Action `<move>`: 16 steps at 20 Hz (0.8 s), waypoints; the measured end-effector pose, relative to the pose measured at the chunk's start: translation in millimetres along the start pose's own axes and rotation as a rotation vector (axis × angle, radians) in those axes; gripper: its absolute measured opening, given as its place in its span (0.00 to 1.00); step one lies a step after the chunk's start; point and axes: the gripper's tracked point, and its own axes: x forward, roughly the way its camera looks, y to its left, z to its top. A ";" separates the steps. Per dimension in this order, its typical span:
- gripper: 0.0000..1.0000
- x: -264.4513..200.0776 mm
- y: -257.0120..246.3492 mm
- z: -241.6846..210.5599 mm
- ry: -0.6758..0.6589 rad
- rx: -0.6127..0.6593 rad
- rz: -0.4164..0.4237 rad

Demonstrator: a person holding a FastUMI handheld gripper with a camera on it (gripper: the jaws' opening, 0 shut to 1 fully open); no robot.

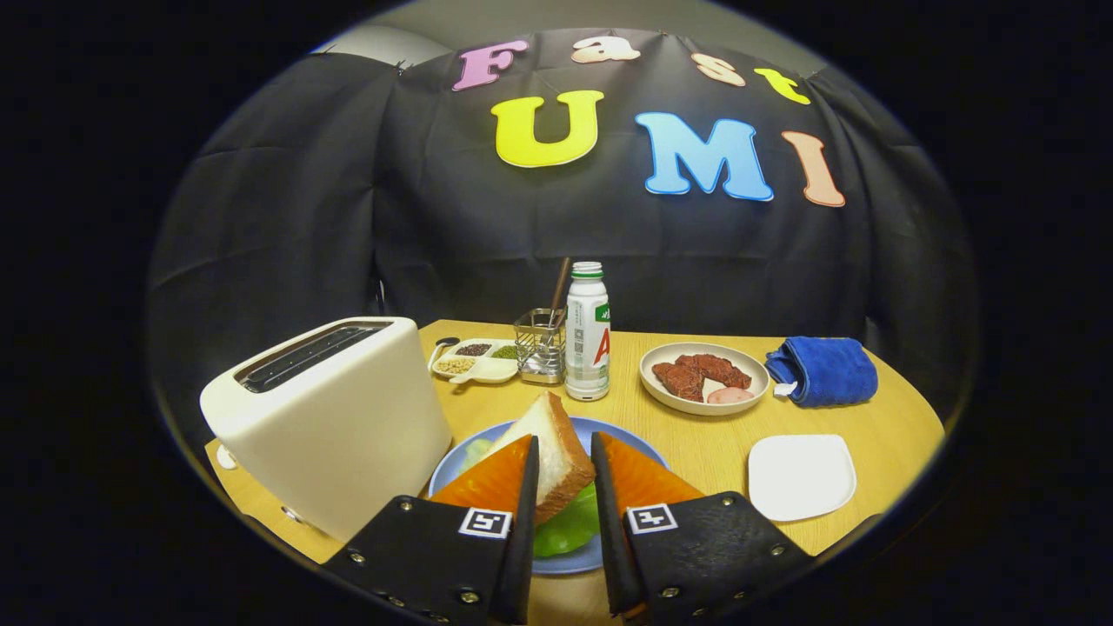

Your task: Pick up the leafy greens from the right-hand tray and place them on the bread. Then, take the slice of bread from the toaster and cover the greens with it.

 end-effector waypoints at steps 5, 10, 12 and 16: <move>0.34 -0.3 -9.6 2.3 -0.005 0.008 -0.008; 0.34 -4.9 -20.0 4.4 -0.022 0.004 -0.006; 0.34 -11.3 -28.4 10.7 -0.050 0.000 -0.004; 0.34 -31.4 -57.7 23.7 -0.122 -0.013 -0.008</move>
